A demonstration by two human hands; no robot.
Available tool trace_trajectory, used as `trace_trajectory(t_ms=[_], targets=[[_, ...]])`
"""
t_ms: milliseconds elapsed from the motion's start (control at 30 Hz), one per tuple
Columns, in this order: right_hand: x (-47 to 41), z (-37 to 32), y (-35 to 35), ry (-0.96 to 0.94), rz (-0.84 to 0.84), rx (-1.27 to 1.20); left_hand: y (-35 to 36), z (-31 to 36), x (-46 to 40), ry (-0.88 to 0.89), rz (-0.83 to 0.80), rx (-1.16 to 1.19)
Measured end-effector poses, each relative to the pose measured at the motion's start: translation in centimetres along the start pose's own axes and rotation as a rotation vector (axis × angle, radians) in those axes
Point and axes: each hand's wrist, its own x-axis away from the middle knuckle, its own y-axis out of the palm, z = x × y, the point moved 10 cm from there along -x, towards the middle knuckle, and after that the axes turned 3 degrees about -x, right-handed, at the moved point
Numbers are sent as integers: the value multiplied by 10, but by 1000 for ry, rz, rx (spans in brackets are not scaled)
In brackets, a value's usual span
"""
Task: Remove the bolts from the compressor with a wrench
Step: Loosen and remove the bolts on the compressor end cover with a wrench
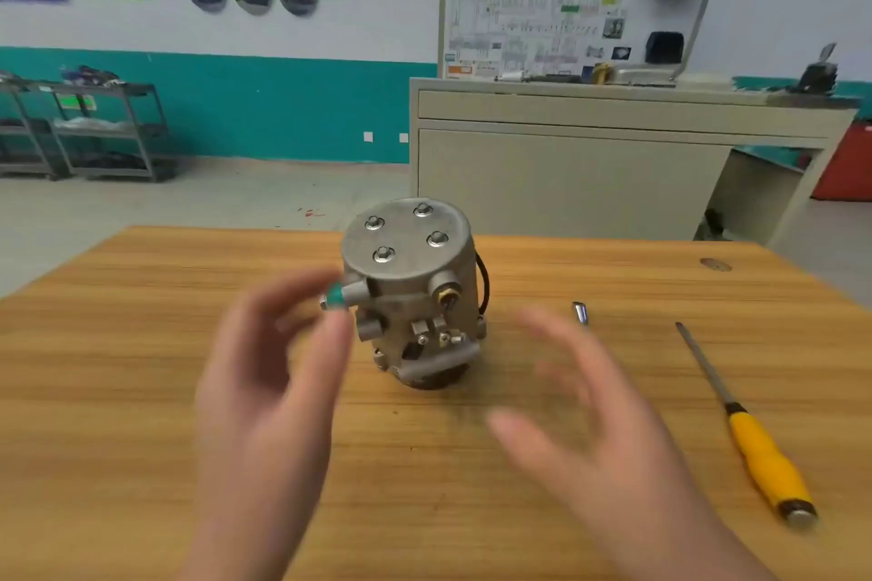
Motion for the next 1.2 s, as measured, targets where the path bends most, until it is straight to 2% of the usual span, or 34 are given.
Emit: trace_trajectory(t_ms=[33,67,133,167,333,500,567,633,700,733,800,833,967,1033,1133,1200], targets=[[-19,-35,11,-74,50,-100,-4,20,-23,101,81,25],[-29,-39,6,-105,133,-143,-3,18,-25,78,101,16],[-61,-50,28,-130,62,-136,19,9,-52,-95,6,87],[-75,-49,40,-145,13,-142,29,1,-57,-102,-34,98],[-80,-30,51,-248,2,-151,33,-5,-59,-6,-67,-127],[-79,-9,37,-255,-74,-189,37,6,-49,86,-76,-207],[-80,21,4,-153,101,-137,41,8,-49,104,-94,-203],[-79,78,-40,182,324,173,48,14,-48,146,-109,-249],[-69,136,-67,625,259,543,55,20,-49,184,-124,-271],[-65,156,-70,752,160,645,58,21,-50,186,-135,-276],[-63,180,-65,822,11,704,61,22,-51,186,-158,-278],[-65,183,-64,818,-7,720,62,22,-52,186,-165,-278],[-78,171,-69,697,79,791,61,22,-54,199,-179,-276],[-86,148,-71,528,159,582,61,24,-56,207,-213,-288],[-87,83,-78,219,257,-52,59,29,-63,243,-264,-420],[-81,35,-75,90,156,-328,57,39,-65,342,-246,-610]])
